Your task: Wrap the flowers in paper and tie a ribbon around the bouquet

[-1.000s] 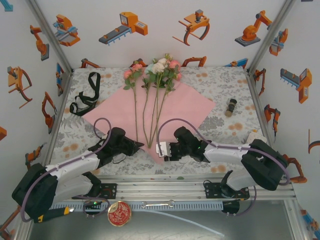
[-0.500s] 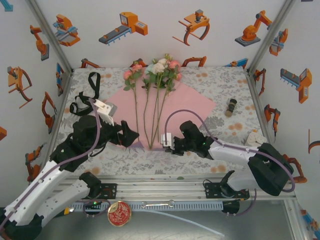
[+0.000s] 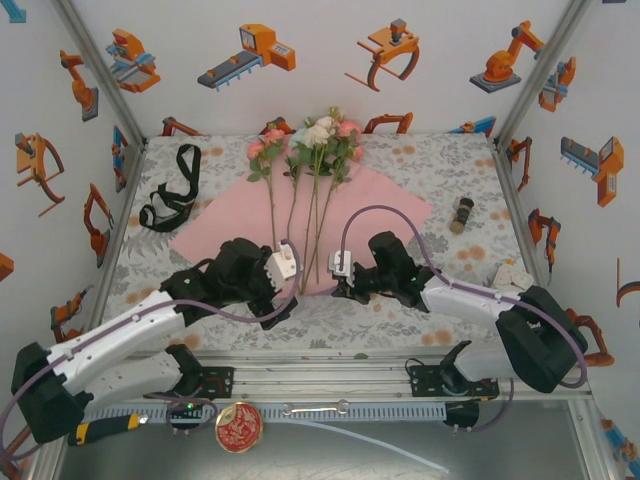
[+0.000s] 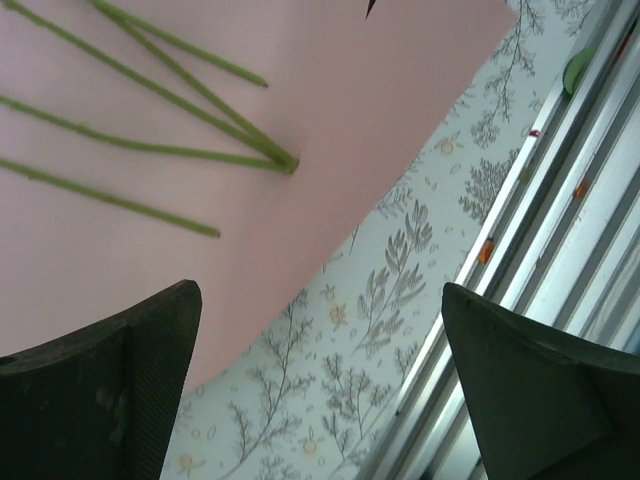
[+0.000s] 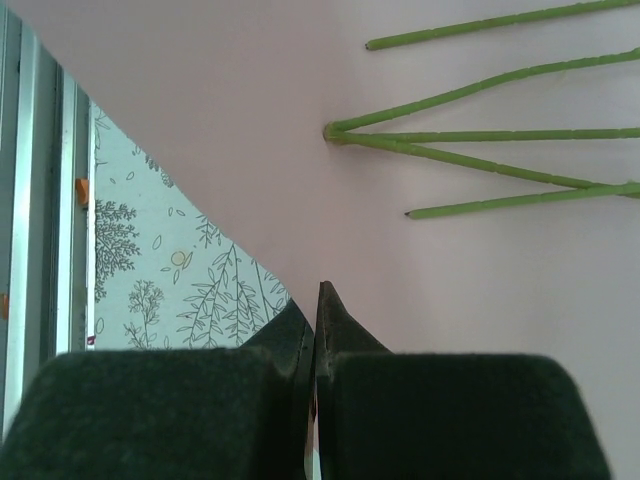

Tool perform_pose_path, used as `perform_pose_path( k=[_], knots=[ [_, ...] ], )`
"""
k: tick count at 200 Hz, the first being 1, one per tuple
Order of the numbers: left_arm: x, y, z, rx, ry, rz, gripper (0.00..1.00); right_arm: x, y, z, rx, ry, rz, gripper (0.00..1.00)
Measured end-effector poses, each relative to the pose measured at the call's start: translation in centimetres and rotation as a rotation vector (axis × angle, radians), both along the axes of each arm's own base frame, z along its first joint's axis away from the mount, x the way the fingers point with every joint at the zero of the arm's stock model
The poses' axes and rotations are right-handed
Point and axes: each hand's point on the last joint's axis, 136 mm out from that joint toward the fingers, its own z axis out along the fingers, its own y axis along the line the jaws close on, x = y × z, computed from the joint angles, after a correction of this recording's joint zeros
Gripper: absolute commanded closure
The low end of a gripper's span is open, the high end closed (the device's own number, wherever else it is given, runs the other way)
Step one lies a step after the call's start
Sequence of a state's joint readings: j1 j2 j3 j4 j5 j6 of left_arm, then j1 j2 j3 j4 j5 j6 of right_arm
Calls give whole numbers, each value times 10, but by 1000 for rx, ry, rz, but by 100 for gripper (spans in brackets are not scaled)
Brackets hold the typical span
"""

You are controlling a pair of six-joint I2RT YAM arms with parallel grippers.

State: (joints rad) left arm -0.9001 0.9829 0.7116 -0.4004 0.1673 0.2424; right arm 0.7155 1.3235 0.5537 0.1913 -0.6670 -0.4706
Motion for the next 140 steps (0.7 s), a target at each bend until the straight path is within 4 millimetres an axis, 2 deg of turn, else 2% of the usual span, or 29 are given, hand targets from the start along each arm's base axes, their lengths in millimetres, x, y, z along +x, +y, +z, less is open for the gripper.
perform_pose_path(
  k=[11, 23, 31, 41, 49, 57, 65, 78, 107, 125, 140],
  knots=[
    [3, -6, -10, -1, -10, -1, 0, 0, 1, 1, 3, 2, 0, 100],
    [7, -6, -22, 2, -19, 14, 12, 1, 1, 4, 6, 0, 0, 100],
    [8, -4, -28, 6, -18, 30, 27, 2, 2, 6, 9, -3, 0, 100],
    [10, -3, -33, 3, -23, 44, 55, 2, 2, 10, 12, -2, -2, 100],
    [10, -3, -33, -10, -20, 56, 73, 1, 1, 14, 18, -5, -5, 100],
    [10, -3, -30, -34, -11, 75, 85, -1, 0, 19, 22, -1, -9, 100],
    [9, -4, -24, -65, -7, 87, 92, -4, -3, 25, 25, 1, -11, 100],
    [2, -7, -11, -130, -3, 92, 97, -11, -9, 35, 30, 5, -17, 100],
    [-28, -17, 15, -264, 19, 51, 94, -40, -22, 66, 63, -19, -8, 100],
    [-40, -22, 19, -289, 31, 34, 92, -55, -28, 81, 89, -32, -1, 100],
    [-38, -25, 14, -280, 34, 52, 82, -53, -29, 80, 79, -32, -20, 91]
  ],
)
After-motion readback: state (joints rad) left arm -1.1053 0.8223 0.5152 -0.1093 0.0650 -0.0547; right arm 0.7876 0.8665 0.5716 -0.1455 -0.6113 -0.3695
